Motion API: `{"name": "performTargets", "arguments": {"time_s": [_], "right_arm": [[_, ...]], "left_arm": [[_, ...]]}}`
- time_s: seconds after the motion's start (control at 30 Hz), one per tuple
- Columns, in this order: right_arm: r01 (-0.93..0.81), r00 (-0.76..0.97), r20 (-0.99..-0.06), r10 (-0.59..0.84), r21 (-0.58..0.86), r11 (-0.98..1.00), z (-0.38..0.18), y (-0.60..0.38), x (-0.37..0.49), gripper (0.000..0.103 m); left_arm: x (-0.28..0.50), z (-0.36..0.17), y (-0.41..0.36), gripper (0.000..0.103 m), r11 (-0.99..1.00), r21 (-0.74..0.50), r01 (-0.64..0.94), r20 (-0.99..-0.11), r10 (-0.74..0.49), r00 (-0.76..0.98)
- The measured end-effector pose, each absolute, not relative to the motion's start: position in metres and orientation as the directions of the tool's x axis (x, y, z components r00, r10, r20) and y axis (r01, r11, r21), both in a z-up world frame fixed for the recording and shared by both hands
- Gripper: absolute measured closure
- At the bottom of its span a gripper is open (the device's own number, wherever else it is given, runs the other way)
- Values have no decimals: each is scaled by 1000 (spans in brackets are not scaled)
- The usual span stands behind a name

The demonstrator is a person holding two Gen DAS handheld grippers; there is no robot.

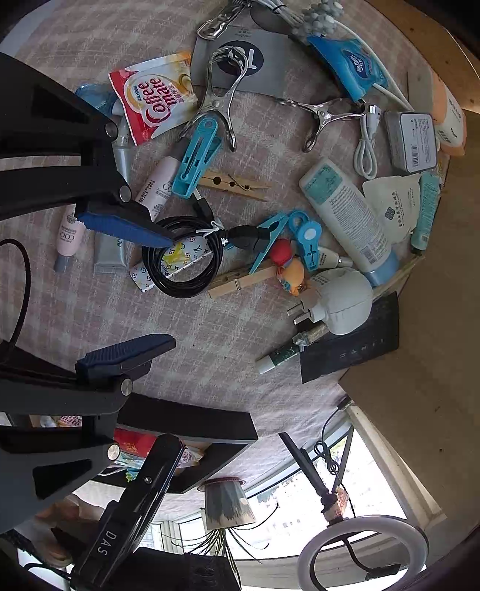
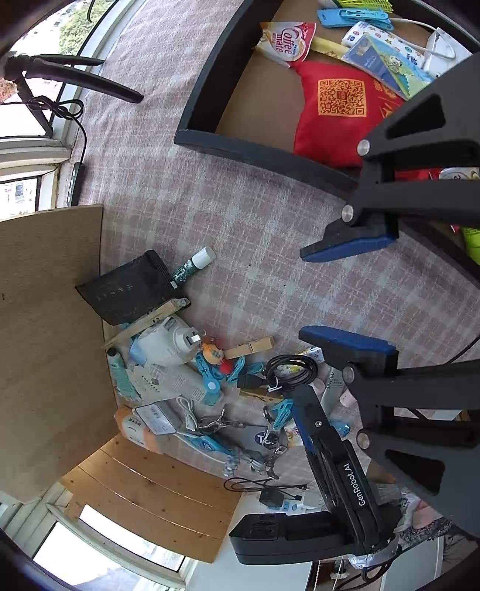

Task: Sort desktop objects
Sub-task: 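Open both tools over the tray and move them back to the black cable, then close both tools on the coiled black cable and lift it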

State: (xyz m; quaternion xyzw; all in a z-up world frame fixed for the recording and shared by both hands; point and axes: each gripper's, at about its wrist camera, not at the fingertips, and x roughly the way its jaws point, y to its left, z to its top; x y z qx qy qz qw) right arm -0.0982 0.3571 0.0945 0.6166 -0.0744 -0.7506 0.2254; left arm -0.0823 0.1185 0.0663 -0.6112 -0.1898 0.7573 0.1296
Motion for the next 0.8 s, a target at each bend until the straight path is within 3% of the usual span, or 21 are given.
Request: {"name": "performTargets", "arguments": {"time_s": [0.33,0.8], "right_arm": [[240,-15,-878,-478,461,-854,61,298,-113,74],[228,45,-897,-440,438,-870,31,270,-124,77]], "left_arm": [[-84,46,112,57,-904,-425,34,-890,411,-196],[-91,30,122,55,-912,-410,-33,-899,410,-157]]}}
